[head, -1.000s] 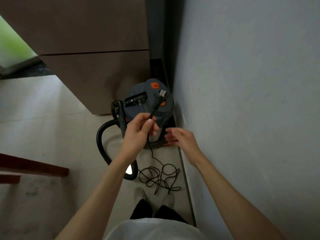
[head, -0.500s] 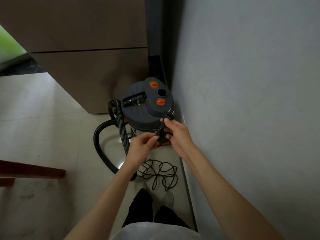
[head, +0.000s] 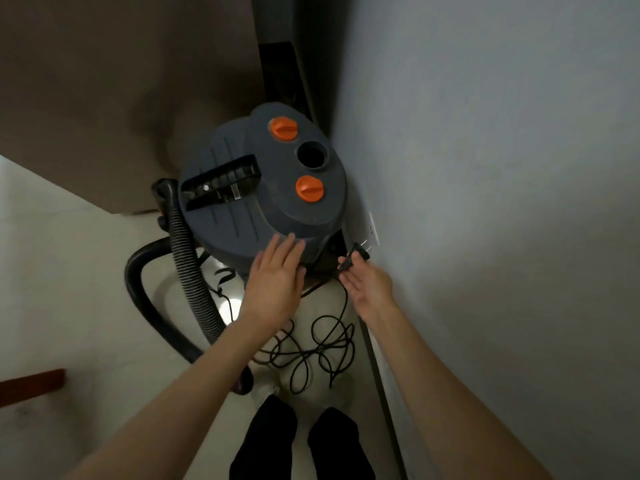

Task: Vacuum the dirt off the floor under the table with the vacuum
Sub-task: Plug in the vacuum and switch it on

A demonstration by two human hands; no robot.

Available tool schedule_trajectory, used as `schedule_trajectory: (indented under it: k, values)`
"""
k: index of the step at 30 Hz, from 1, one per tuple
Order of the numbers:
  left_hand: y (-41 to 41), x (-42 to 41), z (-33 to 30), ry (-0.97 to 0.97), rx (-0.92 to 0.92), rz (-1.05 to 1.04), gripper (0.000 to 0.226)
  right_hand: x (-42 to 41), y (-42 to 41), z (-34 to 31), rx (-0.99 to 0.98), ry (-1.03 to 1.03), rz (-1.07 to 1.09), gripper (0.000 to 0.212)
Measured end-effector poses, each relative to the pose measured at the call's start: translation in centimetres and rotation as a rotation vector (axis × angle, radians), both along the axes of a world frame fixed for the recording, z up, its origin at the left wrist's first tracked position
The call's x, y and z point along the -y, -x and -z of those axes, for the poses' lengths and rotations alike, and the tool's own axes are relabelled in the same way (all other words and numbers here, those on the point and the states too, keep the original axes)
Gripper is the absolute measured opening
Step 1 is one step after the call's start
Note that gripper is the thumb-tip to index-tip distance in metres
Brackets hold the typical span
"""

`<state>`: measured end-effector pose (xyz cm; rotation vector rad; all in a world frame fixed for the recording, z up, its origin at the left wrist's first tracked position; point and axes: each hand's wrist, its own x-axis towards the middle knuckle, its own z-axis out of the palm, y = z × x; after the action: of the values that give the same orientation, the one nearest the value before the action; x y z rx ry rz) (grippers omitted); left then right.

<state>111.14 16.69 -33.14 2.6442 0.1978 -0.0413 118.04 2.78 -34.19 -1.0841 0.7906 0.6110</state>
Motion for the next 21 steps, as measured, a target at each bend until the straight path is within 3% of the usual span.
schedule_trajectory:
  k: [6,12,15,21]
  values:
    - [-4.9,-1.0,7.7,-0.414,0.202,0.055,0.056,0.8,-5.9,12.5,-0.088,0.061,0.076,0.037]
    - [-6.0,-0.3,10.4,-0.389,0.447,-0.023,0.047,0.8,-9.7,19.9,-0.151,-0.022,0.213,0.04]
    - [-6.5,-0.3,11.1,-0.408,0.499,-0.043,0.046,0.7,-10.8,21.4,-0.131,-0.113,0.313,0.021]
    - [-6.7,-0.6,11.7,-0.379,0.544,-0.036,0.041,-0.5,-11.9,22.9,-0.093,-0.105,0.398,0.016]
